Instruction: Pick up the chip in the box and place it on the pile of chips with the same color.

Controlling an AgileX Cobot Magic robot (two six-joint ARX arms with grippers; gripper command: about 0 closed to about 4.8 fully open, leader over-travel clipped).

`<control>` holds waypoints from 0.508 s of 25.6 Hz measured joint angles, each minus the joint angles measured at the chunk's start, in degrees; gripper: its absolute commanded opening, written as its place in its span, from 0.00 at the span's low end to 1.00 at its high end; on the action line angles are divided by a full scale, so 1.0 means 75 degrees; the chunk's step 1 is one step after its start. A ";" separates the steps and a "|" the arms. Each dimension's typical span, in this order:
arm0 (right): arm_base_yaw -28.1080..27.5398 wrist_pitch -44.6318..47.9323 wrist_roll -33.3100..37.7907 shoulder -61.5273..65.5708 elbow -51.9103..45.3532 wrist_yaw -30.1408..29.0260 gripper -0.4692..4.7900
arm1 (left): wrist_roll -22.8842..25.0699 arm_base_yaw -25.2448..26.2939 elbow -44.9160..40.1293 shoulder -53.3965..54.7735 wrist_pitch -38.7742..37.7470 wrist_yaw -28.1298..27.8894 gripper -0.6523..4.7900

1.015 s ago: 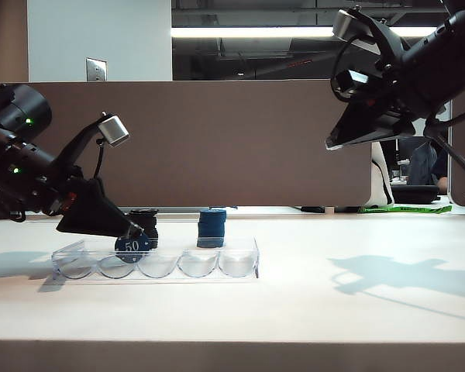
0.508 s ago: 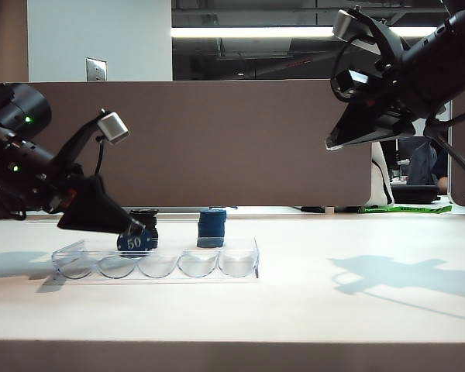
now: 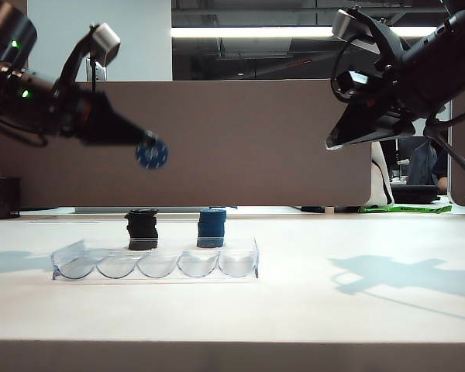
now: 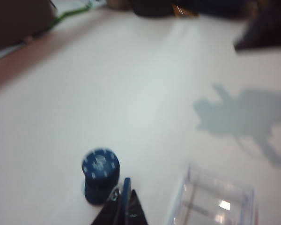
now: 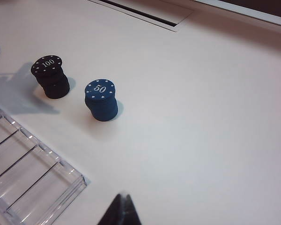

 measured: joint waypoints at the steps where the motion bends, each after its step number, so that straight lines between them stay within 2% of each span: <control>1: 0.0000 -0.0003 0.0000 0.0000 0.0000 0.0000 0.08 | -0.0466 0.0000 -0.0003 0.0000 0.0300 0.0000 0.11; 7: -0.0003 0.0000 0.0000 0.0000 0.0000 0.0003 0.08 | -0.3346 0.0000 -0.0003 0.0000 0.2294 -0.0399 0.11; 9: -0.0003 0.0000 0.0000 0.0000 0.0003 0.0003 0.08 | -0.4071 -0.0020 -0.0003 0.0000 0.2664 -0.0592 0.11; 11: -0.0003 -0.0003 0.0000 0.0000 0.0000 0.0000 0.08 | -0.5488 -0.0344 -0.0003 0.0000 0.3072 -0.1294 0.11; 13: -0.0003 -0.0003 0.0000 0.0000 0.0000 0.0003 0.08 | -0.6015 -0.0673 -0.0003 0.0000 0.3077 -0.1746 0.11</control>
